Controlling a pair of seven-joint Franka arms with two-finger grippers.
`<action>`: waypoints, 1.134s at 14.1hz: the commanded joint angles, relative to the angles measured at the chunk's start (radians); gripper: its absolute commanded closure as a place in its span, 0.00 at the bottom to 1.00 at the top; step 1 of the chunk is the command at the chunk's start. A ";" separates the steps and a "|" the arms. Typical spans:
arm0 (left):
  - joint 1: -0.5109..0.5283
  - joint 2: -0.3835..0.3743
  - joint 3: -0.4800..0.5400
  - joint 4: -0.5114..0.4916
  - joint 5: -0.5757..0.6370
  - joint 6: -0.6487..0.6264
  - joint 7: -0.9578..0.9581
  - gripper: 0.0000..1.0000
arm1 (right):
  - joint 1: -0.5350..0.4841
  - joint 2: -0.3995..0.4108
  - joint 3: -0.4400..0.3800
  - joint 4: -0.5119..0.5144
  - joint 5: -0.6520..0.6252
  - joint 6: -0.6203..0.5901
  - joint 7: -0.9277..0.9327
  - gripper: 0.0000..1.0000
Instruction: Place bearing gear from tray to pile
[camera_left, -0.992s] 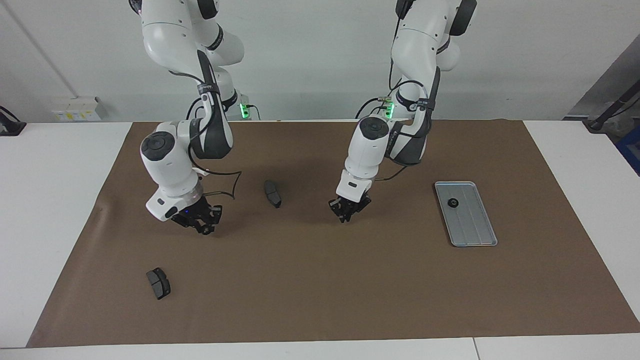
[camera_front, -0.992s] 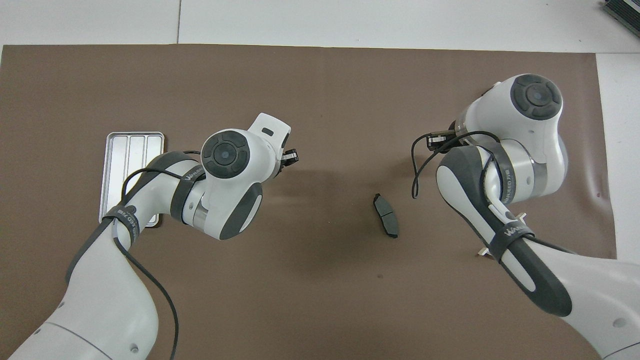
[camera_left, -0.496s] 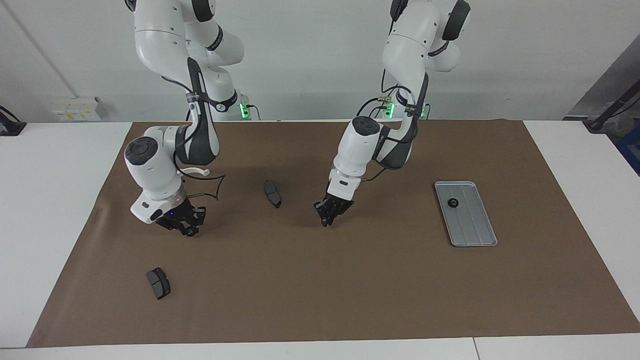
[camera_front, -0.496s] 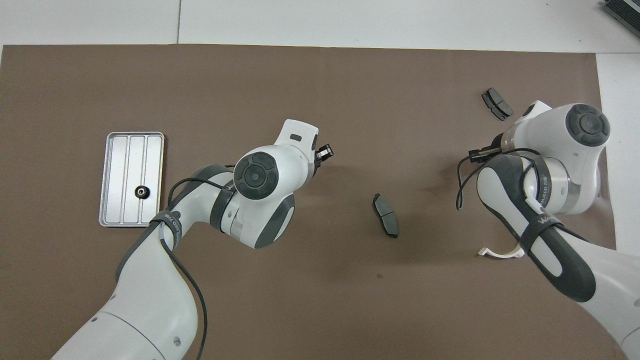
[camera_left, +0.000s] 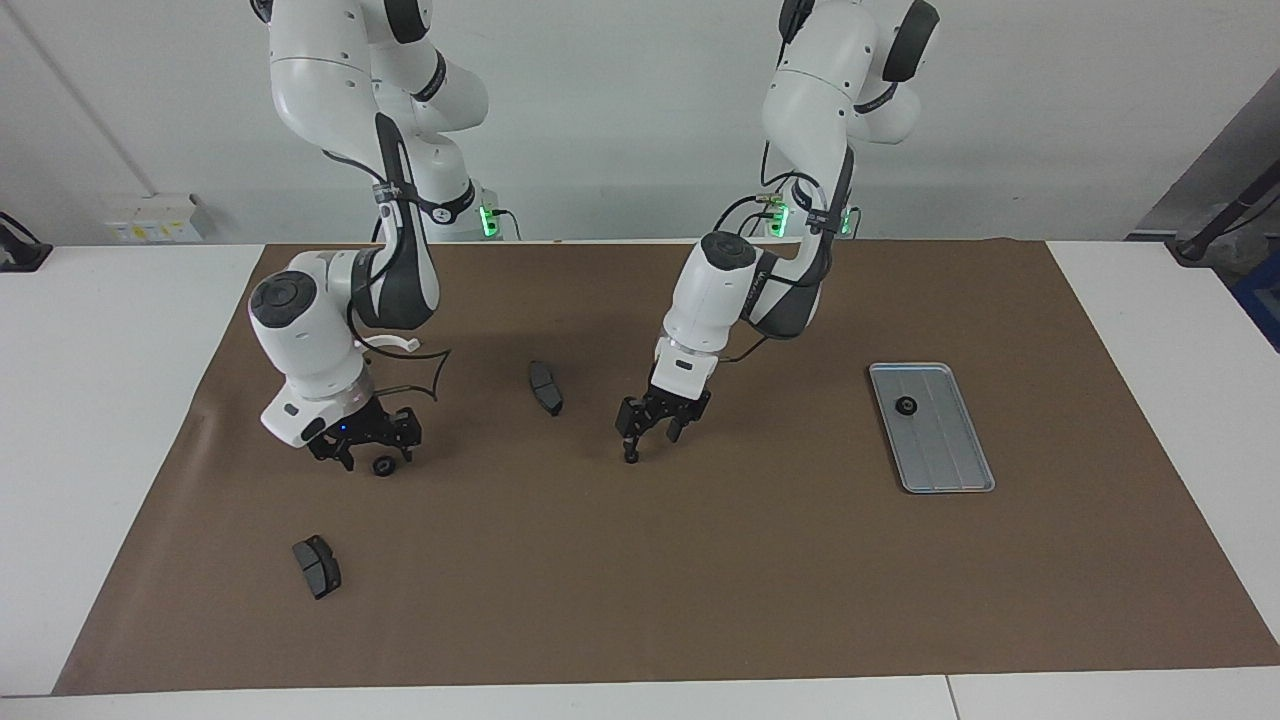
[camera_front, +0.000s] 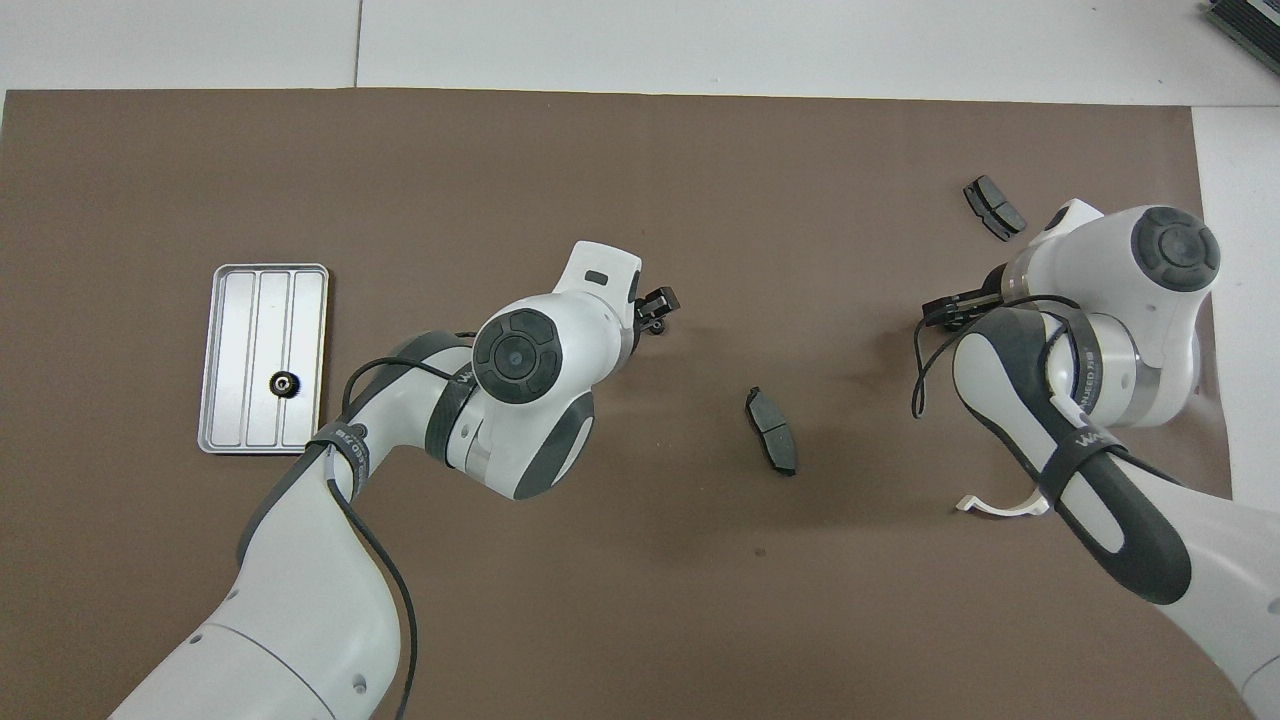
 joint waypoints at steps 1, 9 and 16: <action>0.018 -0.003 0.017 0.079 0.053 -0.172 0.020 0.14 | 0.014 -0.041 0.059 0.040 0.026 -0.062 0.127 0.00; 0.335 -0.110 0.017 0.143 0.081 -0.634 0.510 0.22 | 0.068 0.017 0.341 0.188 -0.130 -0.070 0.668 0.00; 0.521 -0.210 0.020 -0.061 0.092 -0.648 0.836 0.22 | 0.142 0.281 0.472 0.377 -0.506 -0.081 1.023 0.00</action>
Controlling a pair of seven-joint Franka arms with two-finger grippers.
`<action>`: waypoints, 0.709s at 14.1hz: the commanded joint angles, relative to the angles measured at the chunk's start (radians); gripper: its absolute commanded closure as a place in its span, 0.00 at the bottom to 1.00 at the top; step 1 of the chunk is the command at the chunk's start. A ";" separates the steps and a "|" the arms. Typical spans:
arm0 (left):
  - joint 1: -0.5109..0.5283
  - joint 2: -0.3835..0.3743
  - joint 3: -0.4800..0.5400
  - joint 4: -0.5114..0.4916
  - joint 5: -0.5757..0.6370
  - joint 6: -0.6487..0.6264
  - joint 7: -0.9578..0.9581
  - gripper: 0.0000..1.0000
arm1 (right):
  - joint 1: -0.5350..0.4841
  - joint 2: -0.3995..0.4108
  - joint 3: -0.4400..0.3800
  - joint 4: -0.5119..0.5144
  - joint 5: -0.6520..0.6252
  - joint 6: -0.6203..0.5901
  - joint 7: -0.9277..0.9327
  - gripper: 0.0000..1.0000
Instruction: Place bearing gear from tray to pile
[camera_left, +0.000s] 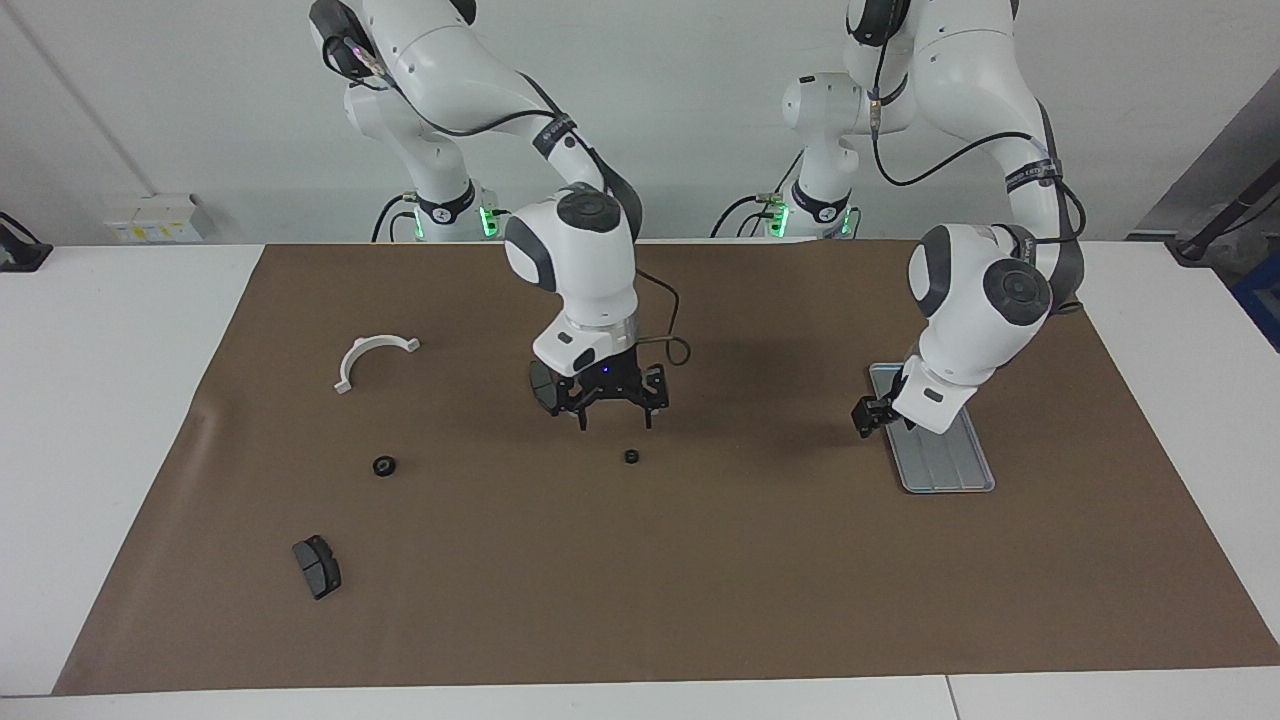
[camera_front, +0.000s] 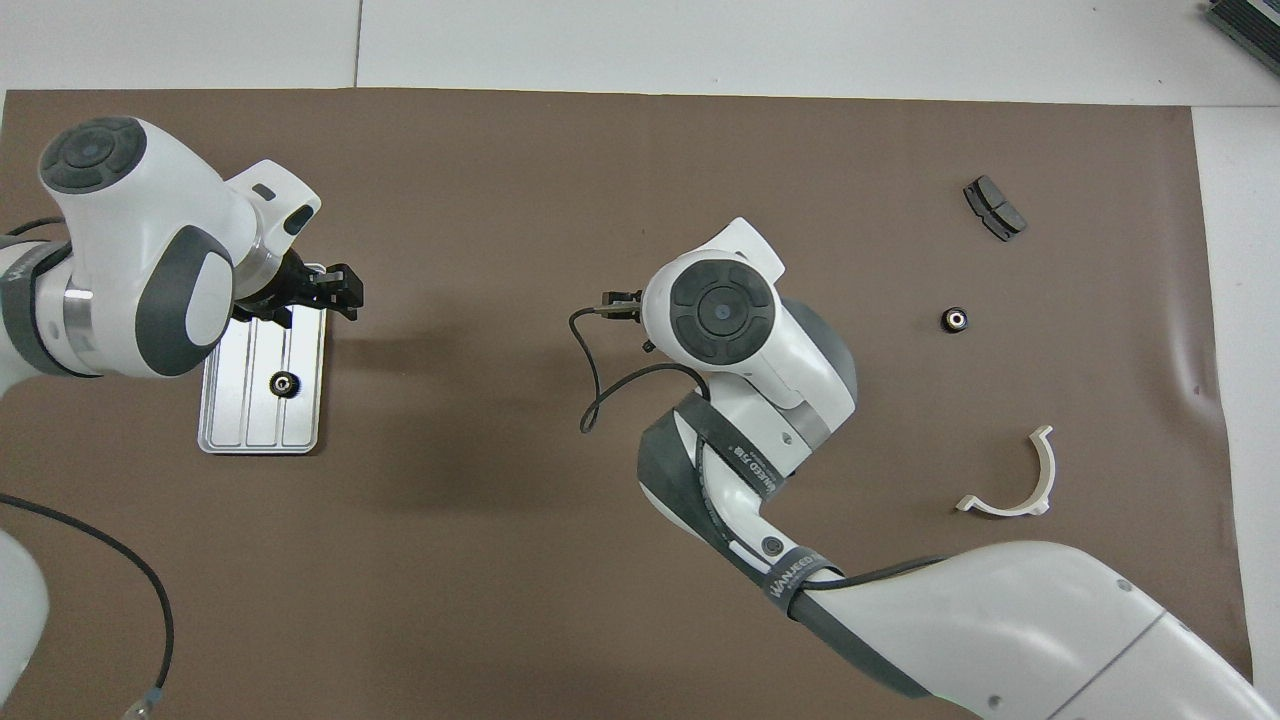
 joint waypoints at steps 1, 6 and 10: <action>0.048 -0.087 -0.009 -0.144 0.023 0.047 0.082 0.22 | 0.000 0.108 0.013 0.083 -0.083 -0.010 0.037 0.00; 0.100 -0.145 -0.010 -0.295 0.023 0.193 0.112 0.22 | -0.001 0.140 0.015 0.083 -0.103 -0.005 0.031 0.08; 0.117 -0.156 -0.009 -0.339 0.023 0.244 0.112 0.24 | 0.000 0.137 0.016 0.076 -0.092 -0.020 0.031 0.44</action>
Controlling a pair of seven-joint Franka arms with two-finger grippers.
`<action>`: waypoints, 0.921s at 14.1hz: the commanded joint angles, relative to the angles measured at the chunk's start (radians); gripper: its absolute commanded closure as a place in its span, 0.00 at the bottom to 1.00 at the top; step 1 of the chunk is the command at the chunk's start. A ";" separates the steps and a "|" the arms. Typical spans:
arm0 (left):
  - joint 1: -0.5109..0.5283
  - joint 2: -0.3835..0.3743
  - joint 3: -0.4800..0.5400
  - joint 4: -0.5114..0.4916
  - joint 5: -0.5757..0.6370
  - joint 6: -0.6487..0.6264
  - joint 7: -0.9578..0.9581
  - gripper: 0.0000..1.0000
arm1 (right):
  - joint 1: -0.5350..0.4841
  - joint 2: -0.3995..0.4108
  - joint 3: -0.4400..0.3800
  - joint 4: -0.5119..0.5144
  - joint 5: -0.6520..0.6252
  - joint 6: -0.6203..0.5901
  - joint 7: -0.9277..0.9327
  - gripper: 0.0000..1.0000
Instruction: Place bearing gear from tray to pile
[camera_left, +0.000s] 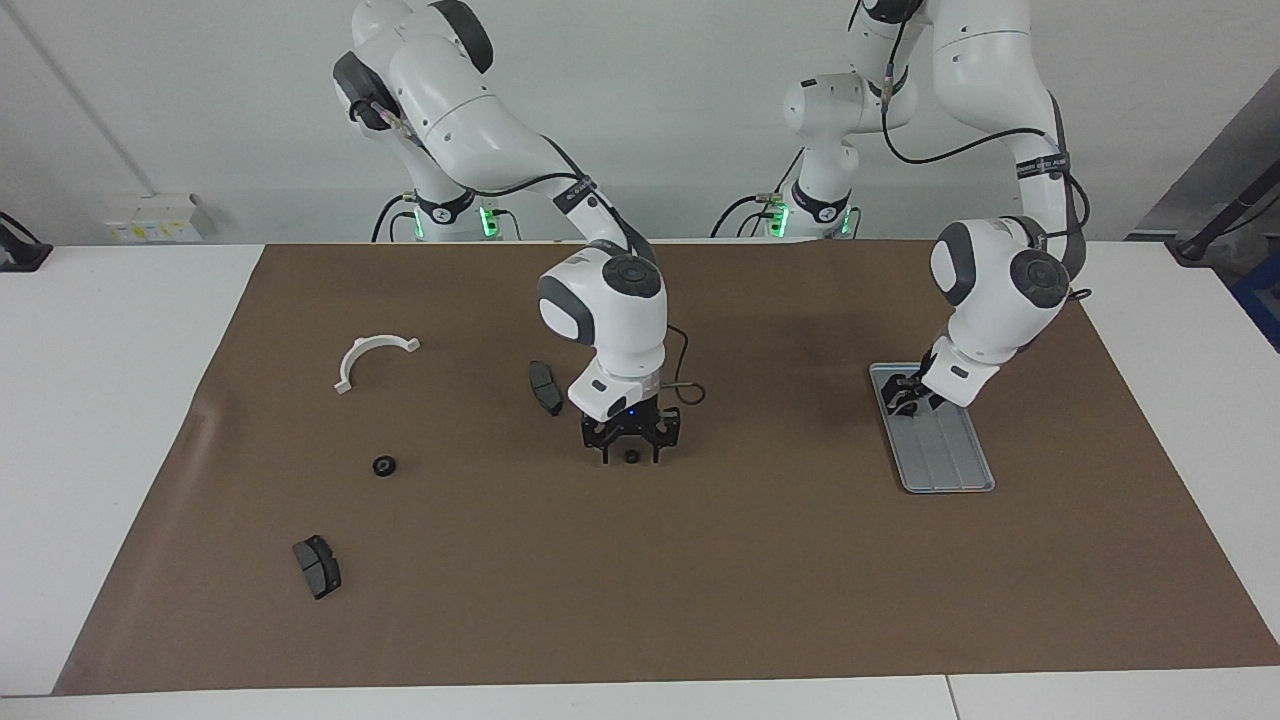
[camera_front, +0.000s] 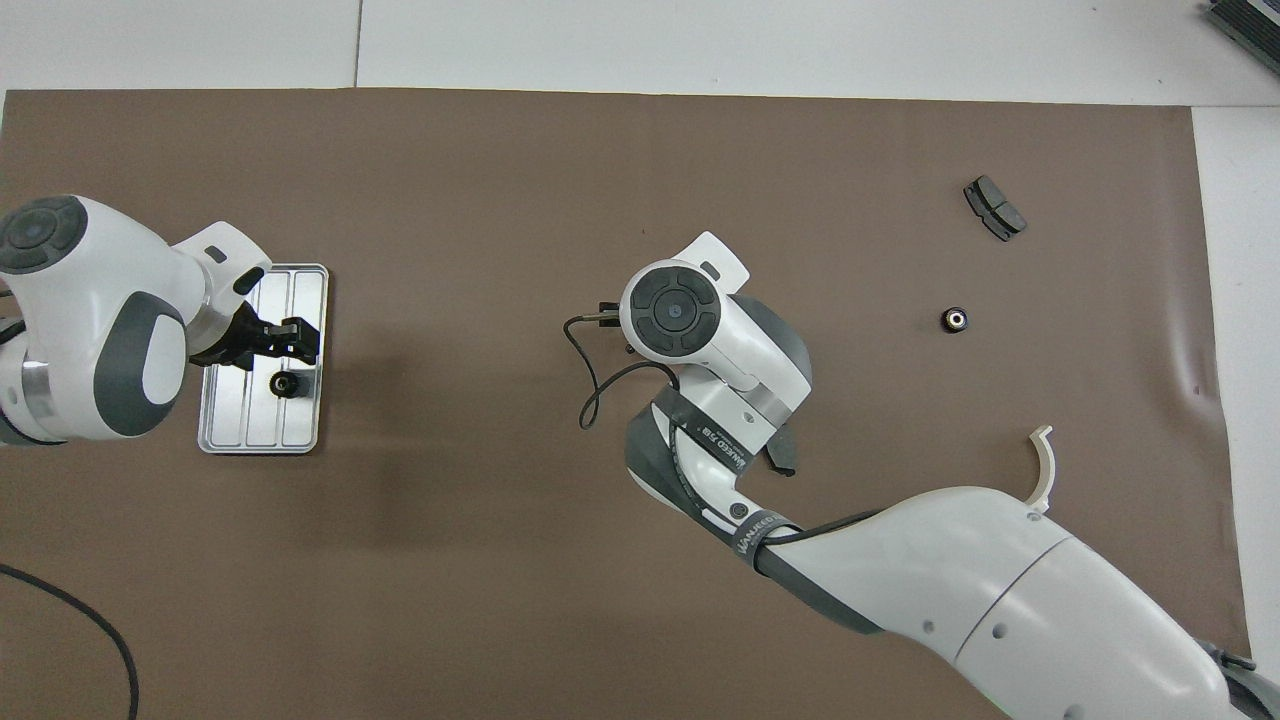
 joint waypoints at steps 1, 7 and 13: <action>0.021 -0.042 -0.008 -0.056 0.022 0.042 0.006 0.25 | -0.011 0.006 0.016 0.007 -0.011 -0.021 0.005 0.45; 0.033 -0.055 -0.010 -0.113 0.022 0.119 -0.006 0.37 | -0.011 0.006 0.018 -0.002 -0.004 -0.021 0.009 0.53; 0.033 -0.058 -0.010 -0.122 0.022 0.121 -0.006 0.52 | -0.011 0.005 0.025 -0.013 0.005 -0.021 0.011 0.57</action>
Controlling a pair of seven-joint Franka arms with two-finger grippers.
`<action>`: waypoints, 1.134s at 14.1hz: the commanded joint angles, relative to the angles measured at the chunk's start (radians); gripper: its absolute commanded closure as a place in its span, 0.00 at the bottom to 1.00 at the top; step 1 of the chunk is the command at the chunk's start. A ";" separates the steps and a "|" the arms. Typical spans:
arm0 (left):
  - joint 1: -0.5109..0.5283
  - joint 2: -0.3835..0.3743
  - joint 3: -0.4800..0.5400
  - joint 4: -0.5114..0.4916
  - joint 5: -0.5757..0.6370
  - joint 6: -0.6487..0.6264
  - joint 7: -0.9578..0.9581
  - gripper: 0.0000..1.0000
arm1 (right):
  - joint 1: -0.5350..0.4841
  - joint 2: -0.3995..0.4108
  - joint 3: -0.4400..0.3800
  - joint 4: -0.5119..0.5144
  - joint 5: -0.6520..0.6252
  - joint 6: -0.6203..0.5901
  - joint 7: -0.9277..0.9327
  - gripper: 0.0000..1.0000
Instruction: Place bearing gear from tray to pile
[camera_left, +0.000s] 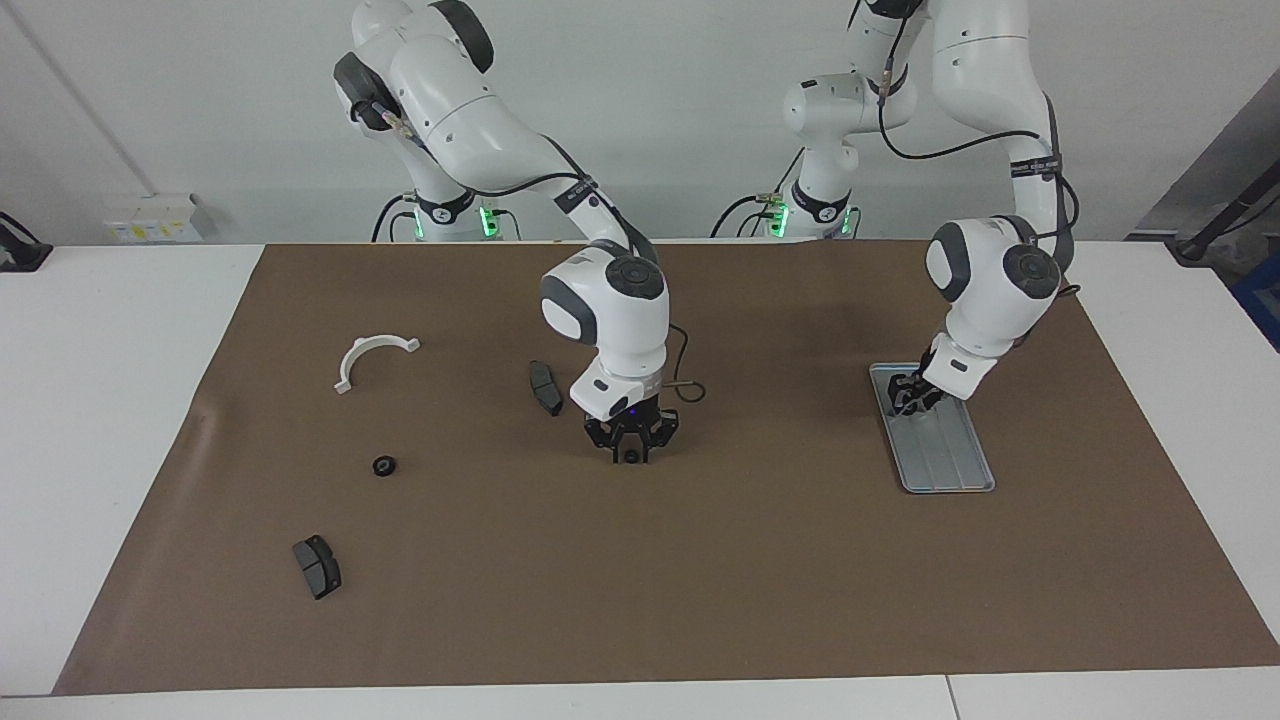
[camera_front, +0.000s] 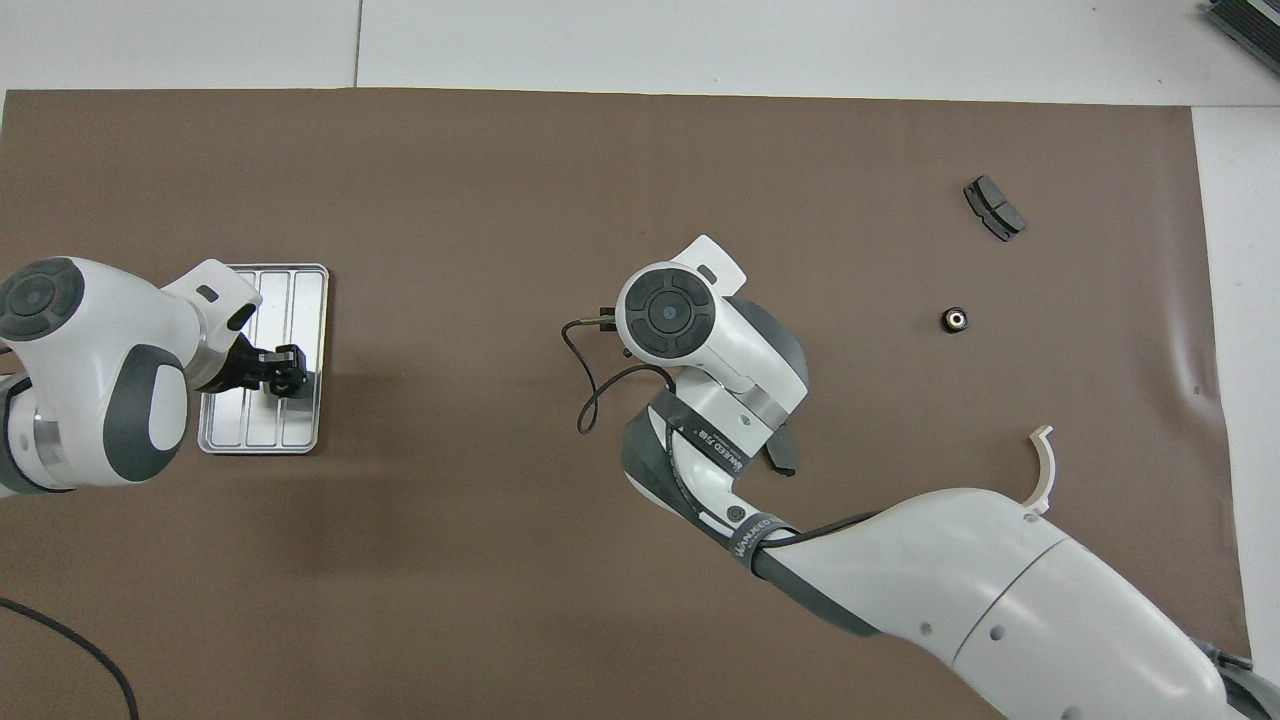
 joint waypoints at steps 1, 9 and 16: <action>0.014 -0.036 -0.009 -0.045 0.022 0.024 -0.005 0.58 | -0.012 0.003 0.018 -0.006 0.004 -0.005 0.011 0.57; 0.014 -0.042 -0.009 -0.057 0.022 0.027 0.000 0.74 | -0.015 0.003 0.018 -0.020 0.006 0.010 0.015 0.84; 0.001 -0.021 -0.011 0.066 0.020 -0.013 -0.011 1.00 | -0.042 -0.041 0.016 -0.001 0.047 -0.029 0.014 1.00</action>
